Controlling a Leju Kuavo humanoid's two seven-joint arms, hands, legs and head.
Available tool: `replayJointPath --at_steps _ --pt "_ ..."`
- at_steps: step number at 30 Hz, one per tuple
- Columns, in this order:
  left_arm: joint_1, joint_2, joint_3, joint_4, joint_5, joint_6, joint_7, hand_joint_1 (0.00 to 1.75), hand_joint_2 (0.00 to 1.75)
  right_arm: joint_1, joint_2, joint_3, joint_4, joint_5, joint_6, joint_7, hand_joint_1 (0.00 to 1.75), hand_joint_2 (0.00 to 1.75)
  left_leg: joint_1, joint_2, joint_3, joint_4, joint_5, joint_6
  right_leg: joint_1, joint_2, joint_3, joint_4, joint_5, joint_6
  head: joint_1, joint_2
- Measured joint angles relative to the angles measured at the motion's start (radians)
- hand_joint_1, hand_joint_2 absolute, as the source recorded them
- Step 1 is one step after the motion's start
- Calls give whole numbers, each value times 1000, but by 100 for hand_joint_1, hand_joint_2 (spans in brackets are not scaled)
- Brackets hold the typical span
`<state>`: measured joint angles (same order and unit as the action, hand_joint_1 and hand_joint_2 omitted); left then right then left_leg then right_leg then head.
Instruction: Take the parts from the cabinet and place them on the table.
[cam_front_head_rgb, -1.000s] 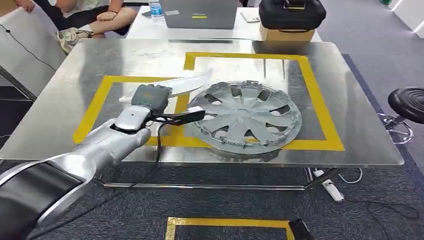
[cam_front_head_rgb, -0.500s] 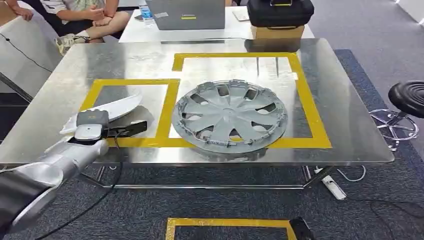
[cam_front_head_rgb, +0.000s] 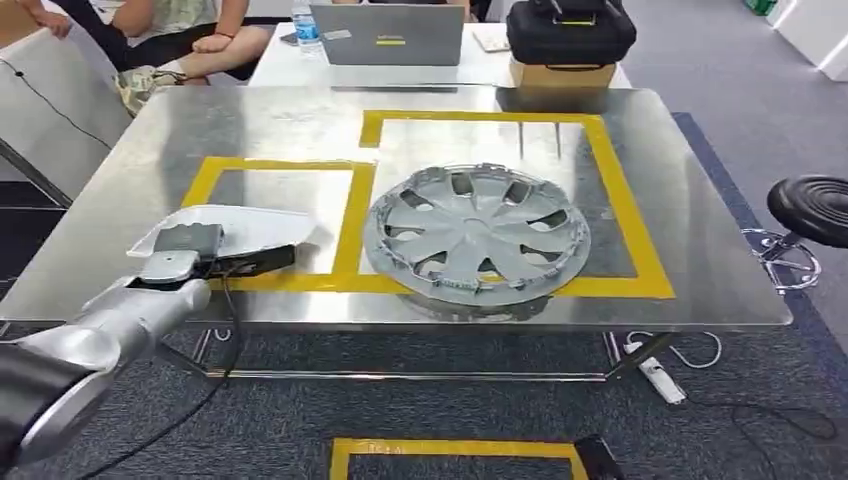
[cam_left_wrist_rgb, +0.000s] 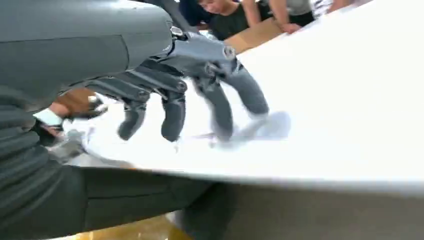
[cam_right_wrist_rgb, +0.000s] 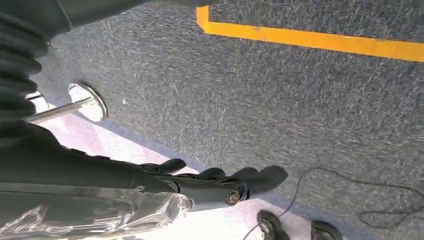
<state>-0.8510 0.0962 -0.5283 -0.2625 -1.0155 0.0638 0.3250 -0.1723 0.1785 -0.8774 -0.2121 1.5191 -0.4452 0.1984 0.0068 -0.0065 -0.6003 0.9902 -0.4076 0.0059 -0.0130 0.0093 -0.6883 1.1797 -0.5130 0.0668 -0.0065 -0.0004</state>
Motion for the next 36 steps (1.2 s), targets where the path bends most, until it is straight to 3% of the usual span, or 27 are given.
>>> replayJointPath --at_steps 2,3,4,6,7,9,12,13,14,16,17,18,19,20,22,23,24,26,28,29,32,33,34,35,36 --pt "-1 -7 3 0 -8 18 -30 0 175 6 0 0 0 -2 0 -3 0 0 0 0 -2 0 1 1 0 -1 -60 141 -56 4 0 0" --pt "-2 -12 5 0 -13 26 -42 0 175 9 0 0 0 -2 0 -4 0 0 0 -1 -2 0 2 1 0 -1 -62 149 -49 5 0 0" --pt "-3 -17 6 0 -14 33 -54 0 175 10 0 0 0 -3 -1 -4 0 0 0 -3 -2 1 3 -1 0 -1 -40 114 -24 5 0 0" --pt "-6 -24 7 0 -14 41 -63 0 175 8 -2 0 0 -6 -2 -5 0 0 3 -4 -1 2 3 -7 0 -3 53 -60 54 3 0 0" --pt "-9 -27 8 0 -15 42 -66 0 175 7 -2 0 0 -6 -2 -5 0 0 1 -5 -2 4 2 -14 -2 -4 93 -134 70 4 1 0" --pt "-13 -30 10 0 -17 48 -75 0 175 7 -2 0 0 -6 -2 -7 0 0 -7 -5 -7 7 4 -25 0 3 97 -148 68 -17 -6 0" --pt "-13 -42 12 -1 -27 82 -117 0 175 10 -3 0 0 -8 -3 -4 0 0 -3 -6 -8 -1 11 -40 1 3 93 -151 76 -38 -7 0" --pt "-13 -44 13 -2 -27 97 -142 0 175 9 -4 0 0 -8 -3 -4 0 0 -1 -3 -15 12 -4 -45 -1 3 93 -153 79 -44 -8 0" --pt "-16 -54 14 -3 -27 122 -168 0 175 9 -5 0 0 -7 -4 -4 0 0 -1 -2 -36 56 -37 -48 -1 2 91 -153 80 -48 -16 0" --pt "-18 -72 19 -6 -26 152 -200 0 175 9 -5 0 0 -7 -4 -4 0 0 -1 -2 -116 227 -119 -53 0 0 87 -153 81 -51 -16 0" --pt "-18 -77 23 -6 -26 153 -201 0 175 10 -5 0 0 -7 -4 -4 0 0 -1 -2 -149 297 -141 -53 0 0 86 -153 80 -51 -16 0" --pt "-17 -82 25 -6 -25 153 -201 0 175 11 -5 0 0 -7 -5 -4 0 0 -1 -2 -164 324 -140 -53 0 1 85 -153 80 -51 -16 0" --pt "-18 -85 27 -6 -25 154 -202 0 175 13 -5 0 0 -7 -5 -4 0 0 -1 -2 -156 307 -115 -51 0 3 85 -153 80 -51 -16 0" --pt "-19 -88 29 -8 -25 156 -203 0 175 14 -5 0 0 -7 -5 -4 0 0 -1 -2 -130 249 -74 -48 -1 4 86 -152 80 -51 -16 0" --pt "-26 -93 31 -11 -25 161 -204 0 175 14 -5 0 0 -7 -5 -4 0 0 0 0 -48 77 12 -43 0 4 88 -152 77 -45 -16 0" --pt "-30 -95 32 -11 -25 163 -208 0 175 13 -6 0 0 -7 -5 -4 0 0 -2 2 -25 29 11 -43 8 5 84 -147 74 -38 -18 0" --pt "-32 -99 32 -11 -24 169 -220 0 175 13 -6 0 0 -7 -5 -4 0 0 -1 0 -22 13 0 -35 9 6 78 -146 75 -34 -16 0" --pt "-26 -110 42 -18 -5 210 -280 0 175 16 -6 0 0 -8 -6 -5 0 0 -5 -2 -28 16 1 -25 6 4 79 -155 80 -23 -16 0" --pt "-35 -123 67 -36 33 264 -358 0 175 18 -7 -1 -1 -13 -8 -11 0 0 2 -3 -27 12 5 -11 5 1 72 -147 69 -10 -17 0" --pt "-43 -135 81 -46 57 288 -396 0 175 17 -7 -1 -1 -17 -11 -14 0 0 3 -4 -27 12 4 -5 5 0 56 -109 44 -5 -7 0" --pt "-50 -166 144 -95 187 351 -533 0 175 19 -8 -1 -1 -30 -20 -27 0 0 1 -5 -27 12 2 4 4 -1 -56 120 -58 3 -2 0" --pt "-46 -181 177 -124 256 374 -589 0 175 24 -8 -2 -1 -37 -23 -29 0 0 0 -5 -26 12 1 4 4 -1 -81 164 -64 4 -3 0" --pt "-29 -197 214 -182 349 371 -642 0 175 31 -8 -4 -1 -43 -29 -30 0 0 -1 -5 -24 13 1 4 4 -1 -79 151 -42 4 -3 0" --pt "-11 -213 249 -254 438 358 -680 0 175 39 -8 -5 -1 -48 -36 -30 0 0 -1 -6 -21 13 -2 4 4 -1 -52 92 -1 2 -2 0" --pt "5 -226 277 -321 503 342 -698 0 175 45 -10 -8 -1 -54 -39 -30 0 0 0 -6 -17 13 -5 2 4 -1 -7 -1 49 -1 -2 0"
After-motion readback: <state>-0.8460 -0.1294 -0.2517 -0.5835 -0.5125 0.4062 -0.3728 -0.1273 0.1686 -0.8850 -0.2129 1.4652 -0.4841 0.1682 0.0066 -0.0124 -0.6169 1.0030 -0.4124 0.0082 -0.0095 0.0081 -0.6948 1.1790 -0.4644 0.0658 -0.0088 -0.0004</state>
